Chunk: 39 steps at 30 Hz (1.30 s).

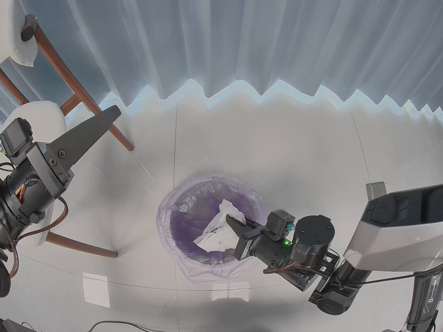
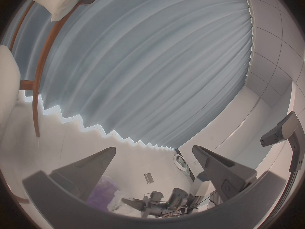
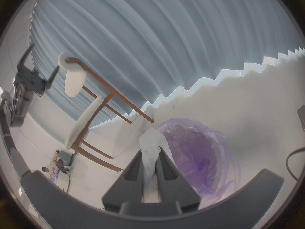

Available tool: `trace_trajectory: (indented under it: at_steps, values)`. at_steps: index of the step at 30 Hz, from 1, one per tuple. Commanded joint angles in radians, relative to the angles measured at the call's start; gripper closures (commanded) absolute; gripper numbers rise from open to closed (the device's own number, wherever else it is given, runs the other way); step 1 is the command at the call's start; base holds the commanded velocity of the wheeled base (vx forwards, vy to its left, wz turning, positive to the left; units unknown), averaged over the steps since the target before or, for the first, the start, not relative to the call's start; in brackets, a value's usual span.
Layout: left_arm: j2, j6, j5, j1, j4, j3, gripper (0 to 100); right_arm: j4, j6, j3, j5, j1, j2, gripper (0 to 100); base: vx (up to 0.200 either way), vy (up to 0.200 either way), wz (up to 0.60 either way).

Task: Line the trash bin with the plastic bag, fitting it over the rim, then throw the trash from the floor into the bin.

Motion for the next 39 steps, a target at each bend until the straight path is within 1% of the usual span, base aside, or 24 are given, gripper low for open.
trace_trajectory:
  at_steps: [1,2,4,8,13,17,29,37,38,39]
  values:
    - [0.001,0.0,-0.001,-0.007,0.0,0.006,0,-0.018,-0.058,-0.119,-0.003,-0.011,0.164,100,0.0,0.0,0.0]
    - [0.001,0.0,-0.001,-0.007,0.0,0.006,0,-0.018,-0.058,-0.119,-0.003,-0.011,0.164,100,0.0,0.0,0.0]
    - [-0.001,0.0,-0.001,-0.007,0.0,0.006,0,-0.018,-0.086,-0.178,-0.003,-0.023,0.199,100,0.0,0.0,0.0]
    - [0.001,0.0,-0.001,-0.011,0.0,0.006,0,-0.018,-0.126,-0.213,-0.003,-0.033,0.233,100,0.0,0.0,0.0]
    - [-0.001,0.002,-0.001,-0.046,-0.001,0.019,0,-0.018,-0.173,-0.296,-0.003,-0.063,0.305,100,0.0,0.0,0.0]
    - [0.001,0.011,-0.001,-0.052,-0.001,0.019,0,-0.018,-0.175,-0.365,-0.003,-0.075,0.329,100,0.0,0.0,0.0]
    - [0.002,0.019,-0.001,-0.052,-0.001,0.025,0,-0.018,-0.175,-0.369,-0.003,-0.074,0.378,100,0.0,0.0,0.0]
    - [0.004,0.019,-0.001,-0.052,-0.001,0.025,0,-0.018,-0.173,-0.415,-0.002,-0.074,0.381,100,0.0,0.0,0.0]
    - [0.004,0.019,-0.001,-0.052,-0.001,0.025,0,-0.018,-0.173,-0.415,-0.002,-0.074,0.381,0,0.0,0.0,0.0]
    - [0.002,0.019,-0.001,-0.052,-0.001,0.025,0,-0.018,-0.172,-0.425,-0.003,-0.074,0.381,0,0.0,0.0,0.0]
